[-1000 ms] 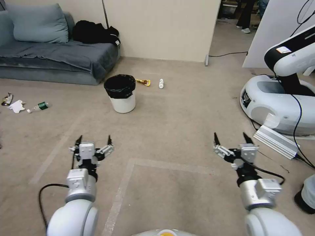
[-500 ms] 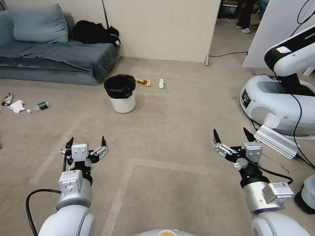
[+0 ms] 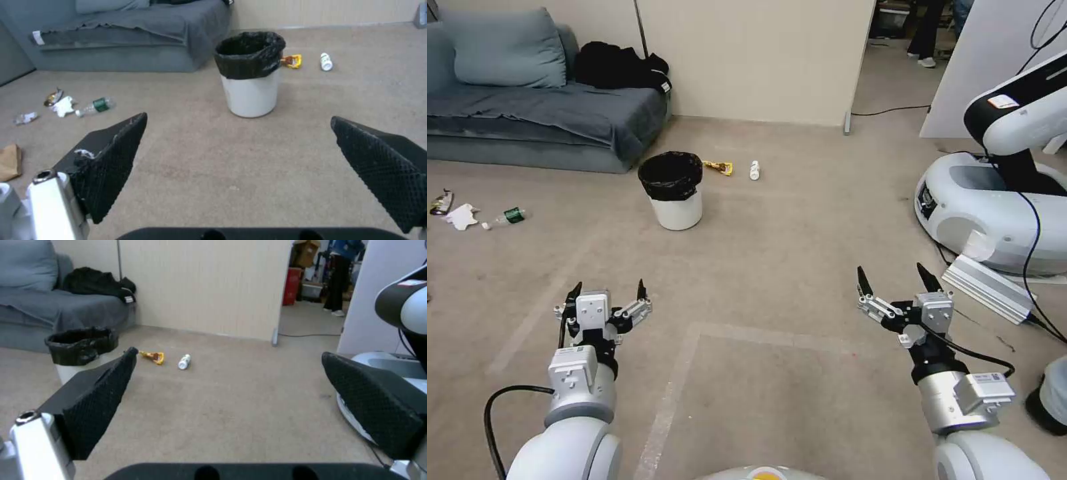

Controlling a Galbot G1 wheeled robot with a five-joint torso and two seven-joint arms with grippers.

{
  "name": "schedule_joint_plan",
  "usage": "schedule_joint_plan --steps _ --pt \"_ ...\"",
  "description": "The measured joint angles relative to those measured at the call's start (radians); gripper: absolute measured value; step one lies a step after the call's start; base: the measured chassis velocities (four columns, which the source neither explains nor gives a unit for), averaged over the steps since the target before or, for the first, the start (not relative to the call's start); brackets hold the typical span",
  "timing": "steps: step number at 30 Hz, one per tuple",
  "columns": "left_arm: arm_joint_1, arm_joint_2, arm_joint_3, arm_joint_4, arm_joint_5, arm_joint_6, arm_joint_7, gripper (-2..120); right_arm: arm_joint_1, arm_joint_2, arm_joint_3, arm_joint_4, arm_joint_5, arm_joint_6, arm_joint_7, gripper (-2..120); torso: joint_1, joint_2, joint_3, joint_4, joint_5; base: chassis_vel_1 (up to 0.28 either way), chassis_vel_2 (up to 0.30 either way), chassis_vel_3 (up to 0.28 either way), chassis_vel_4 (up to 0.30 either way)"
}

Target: Pick up the trash bin, then pick up the garbage from the floor and place it into the trash bin.

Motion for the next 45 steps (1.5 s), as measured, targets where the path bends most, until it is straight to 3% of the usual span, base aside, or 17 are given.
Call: schedule_joint_plan --steps 14,40,42,45 --pt "-0.001 0.013 -0.014 -0.008 -0.01 0.008 -0.009 100 -0.002 0.0 0.017 -0.005 -0.018 0.002 -0.016 100 0.0 0.0 0.0 0.0001 0.0 -0.173 0.162 0.166 -0.172" --pt "-0.006 0.003 -0.022 -0.004 -0.011 0.009 -0.014 100 0.005 0.0 0.018 -0.018 -0.023 0.005 -0.017 100 0.0 0.0 0.0 0.0003 0.0004 -0.32 0.324 0.319 -0.316" --pt "-0.009 0.0 -0.021 0.009 -0.009 0.008 -0.015 100 0.003 0.0 0.017 -0.022 -0.025 0.016 -0.018 100 0.0 0.0 0.0 0.0 -0.001 -0.329 0.334 0.306 -0.317" --pt "-0.01 -0.003 -0.014 0.02 -0.005 0.008 -0.019 100 0.002 0.0 0.017 -0.028 -0.026 0.034 -0.024 100 0.0 0.0 0.0 0.0 0.0004 -0.304 0.294 0.295 -0.297"
